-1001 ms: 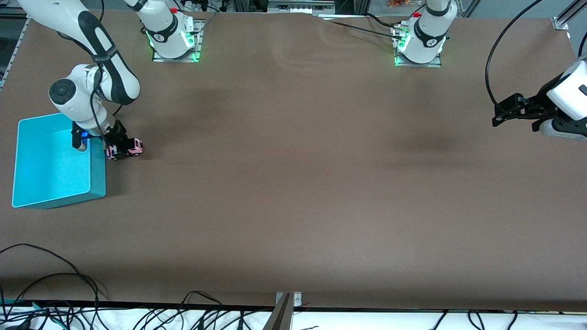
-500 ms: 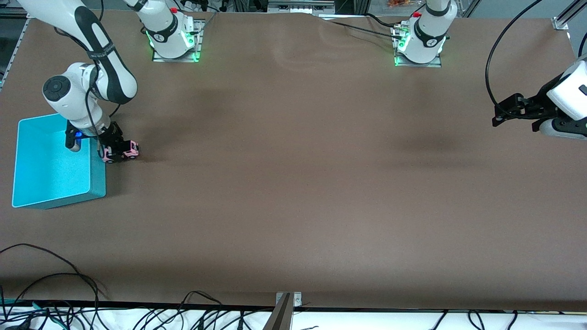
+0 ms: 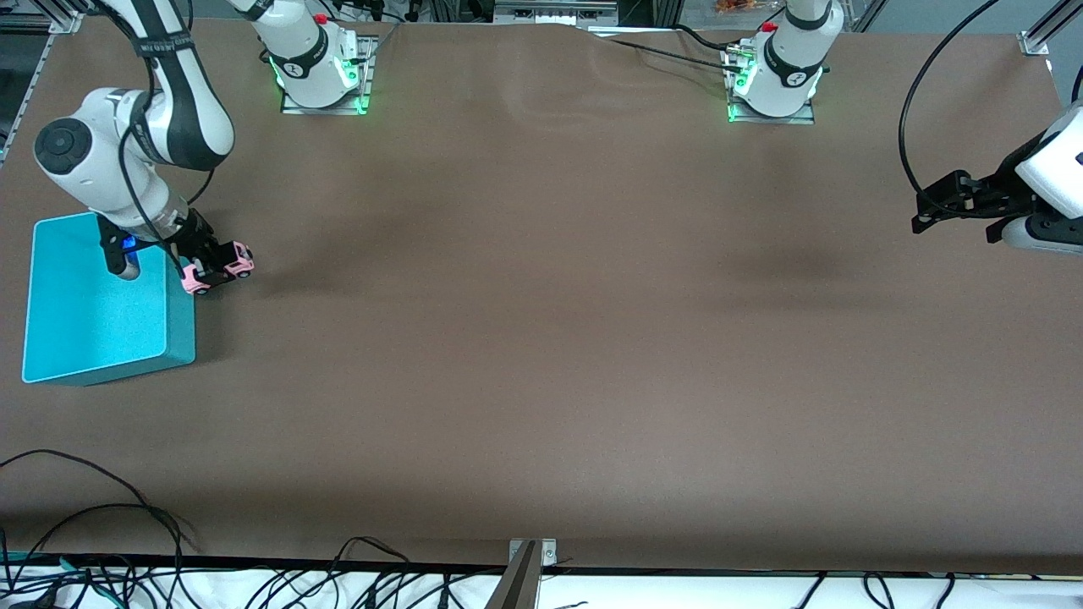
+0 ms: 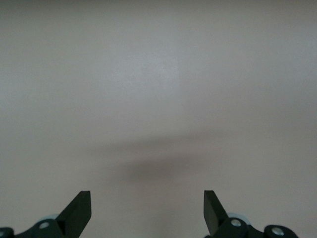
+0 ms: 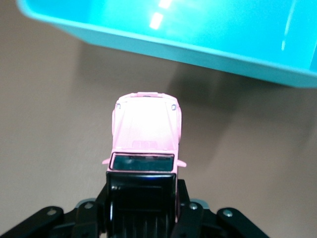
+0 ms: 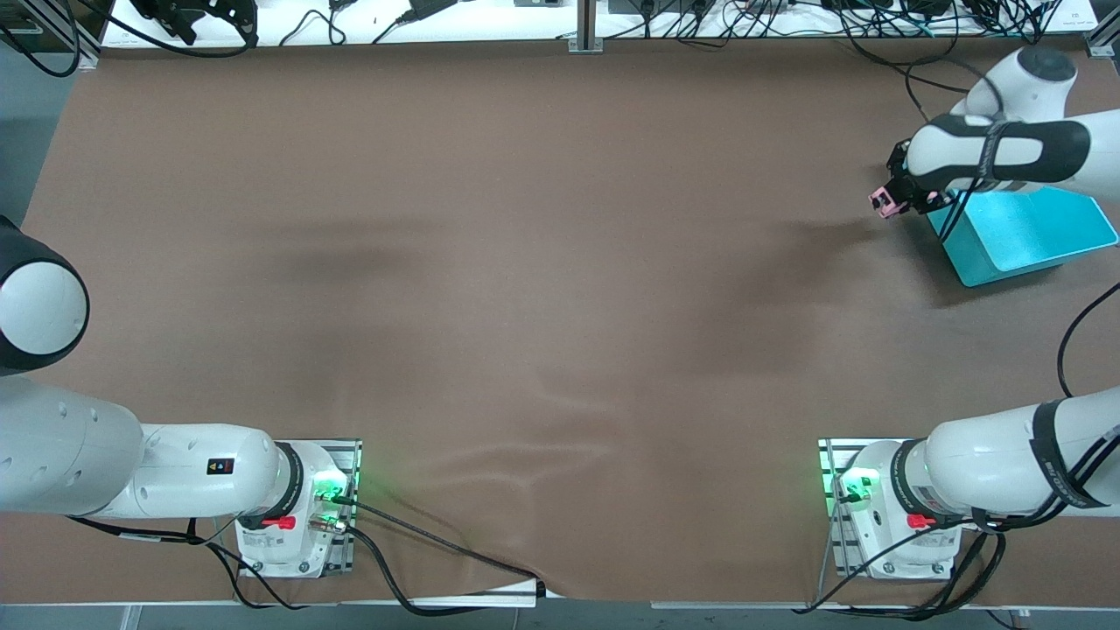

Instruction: Wind and store pink jeep toy

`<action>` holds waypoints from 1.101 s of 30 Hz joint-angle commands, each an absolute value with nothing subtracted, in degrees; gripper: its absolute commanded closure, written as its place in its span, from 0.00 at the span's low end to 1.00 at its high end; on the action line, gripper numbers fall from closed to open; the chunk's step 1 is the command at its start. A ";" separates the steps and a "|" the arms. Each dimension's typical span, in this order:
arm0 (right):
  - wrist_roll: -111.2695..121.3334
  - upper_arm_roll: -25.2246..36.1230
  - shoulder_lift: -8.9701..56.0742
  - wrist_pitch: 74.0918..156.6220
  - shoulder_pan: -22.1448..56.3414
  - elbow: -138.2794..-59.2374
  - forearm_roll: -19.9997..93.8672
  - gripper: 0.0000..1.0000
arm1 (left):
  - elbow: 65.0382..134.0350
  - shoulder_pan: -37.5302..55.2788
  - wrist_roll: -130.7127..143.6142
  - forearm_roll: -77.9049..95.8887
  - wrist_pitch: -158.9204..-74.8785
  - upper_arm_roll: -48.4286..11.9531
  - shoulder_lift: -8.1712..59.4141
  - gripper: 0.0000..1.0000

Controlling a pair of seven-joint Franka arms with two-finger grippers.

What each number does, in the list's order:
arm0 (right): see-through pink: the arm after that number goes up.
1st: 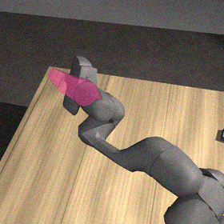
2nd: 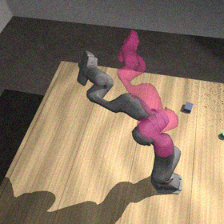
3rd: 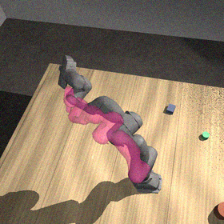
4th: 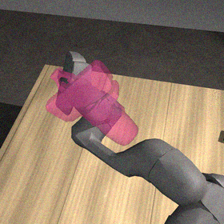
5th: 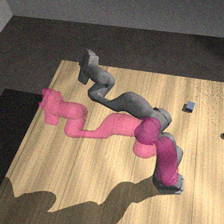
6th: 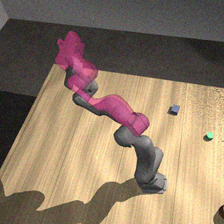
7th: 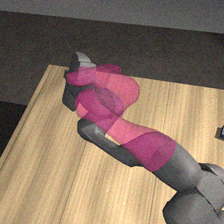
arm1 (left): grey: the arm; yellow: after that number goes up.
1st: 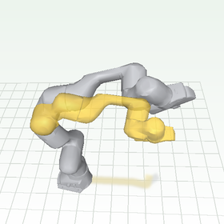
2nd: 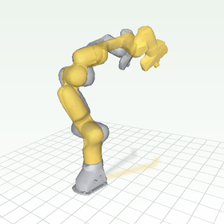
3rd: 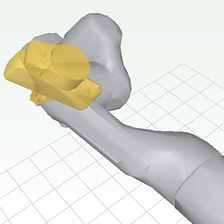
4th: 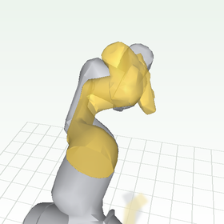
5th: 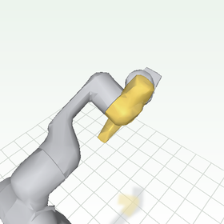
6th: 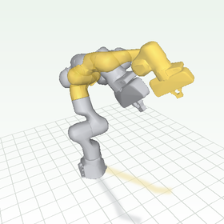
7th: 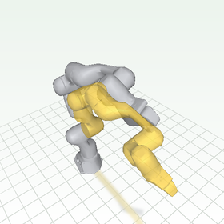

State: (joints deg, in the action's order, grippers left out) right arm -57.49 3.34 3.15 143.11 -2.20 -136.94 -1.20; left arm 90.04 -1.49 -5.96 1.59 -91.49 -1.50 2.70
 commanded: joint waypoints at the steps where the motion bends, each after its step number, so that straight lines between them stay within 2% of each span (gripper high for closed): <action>1: -49.06 2.81 0.70 136.77 -2.64 -133.95 -2.02 1.00 | 87.98 -1.76 -6.15 0.70 -90.09 -1.67 3.43 0.00; 17: -18.57 3.60 -0.79 122.70 -2.90 -124.72 -2.37 1.00 | 87.01 -1.76 -5.89 1.05 -90.18 -1.67 3.52 0.00; 26: -5.20 9.40 -0.09 122.17 -2.90 -123.31 -7.03 1.00 | 87.01 -1.76 -5.98 0.97 -90.18 -1.58 3.52 0.00; 33: 6.14 14.67 2.98 122.78 -2.90 -123.31 -12.03 1.00 | 86.92 -1.85 -5.98 1.05 -90.18 -1.58 3.52 0.00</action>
State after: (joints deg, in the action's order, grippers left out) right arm -1.17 11.62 0.68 123.18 -2.92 -124.12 -8.38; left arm 88.99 -1.53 -5.96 1.59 -91.49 -1.46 2.70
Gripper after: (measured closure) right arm 0.480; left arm 0.000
